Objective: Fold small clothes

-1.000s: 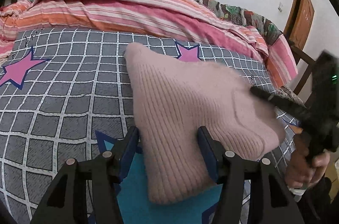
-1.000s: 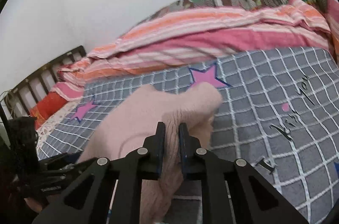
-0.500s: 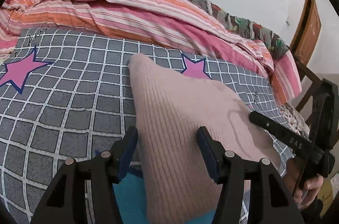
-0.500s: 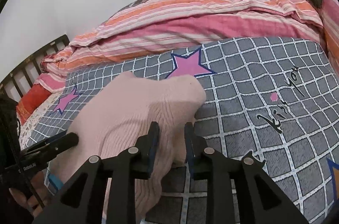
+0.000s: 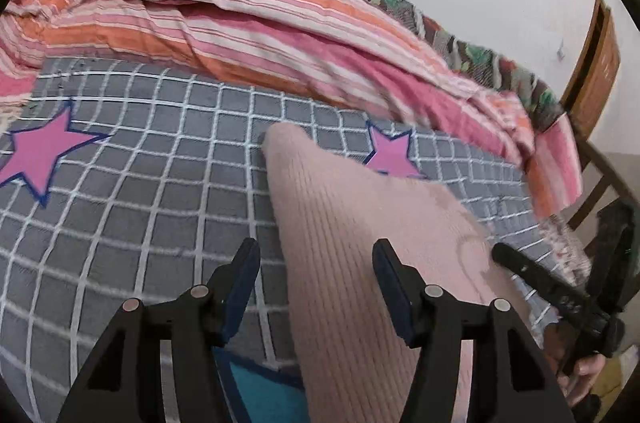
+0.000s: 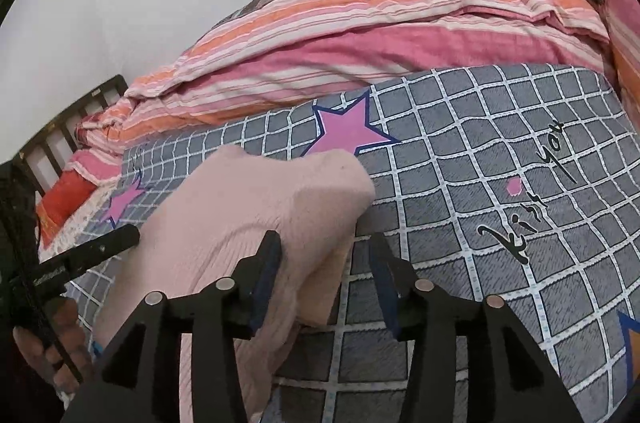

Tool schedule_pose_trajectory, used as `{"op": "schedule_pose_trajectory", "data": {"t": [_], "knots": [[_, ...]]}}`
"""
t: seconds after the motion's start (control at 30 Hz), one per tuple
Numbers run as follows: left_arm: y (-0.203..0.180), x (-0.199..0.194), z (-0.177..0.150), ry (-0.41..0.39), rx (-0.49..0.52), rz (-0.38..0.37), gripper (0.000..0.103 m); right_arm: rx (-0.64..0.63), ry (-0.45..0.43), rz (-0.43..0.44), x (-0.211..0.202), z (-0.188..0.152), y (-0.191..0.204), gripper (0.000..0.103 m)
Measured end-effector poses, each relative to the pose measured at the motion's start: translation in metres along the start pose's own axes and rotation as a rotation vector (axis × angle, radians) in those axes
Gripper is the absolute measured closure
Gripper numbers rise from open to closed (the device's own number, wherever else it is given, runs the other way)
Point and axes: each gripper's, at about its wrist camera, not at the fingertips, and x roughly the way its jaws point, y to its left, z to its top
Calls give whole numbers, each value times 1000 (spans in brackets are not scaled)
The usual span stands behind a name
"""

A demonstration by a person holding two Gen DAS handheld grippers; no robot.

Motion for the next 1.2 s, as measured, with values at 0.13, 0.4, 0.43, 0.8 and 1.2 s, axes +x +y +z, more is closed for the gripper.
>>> {"op": "schedule_pose_trajectory", "data": {"t": [0.13, 0.4, 0.43, 0.8, 1.2], "knots": [[15, 14, 20, 21, -47, -40, 47, 37, 35, 3, 14, 13, -12, 53], [23, 73, 50, 123, -28, 18, 48, 107, 145, 44, 62, 42, -26, 53], [26, 81, 53, 134, -43, 13, 48, 107, 159, 57, 67, 42, -25, 53], [37, 117, 58, 155, -76, 11, 78, 37, 180, 76, 89, 41, -15, 89], [15, 100, 53, 79, 45, 110, 77, 37, 110, 45, 83, 39, -20, 87]]}}
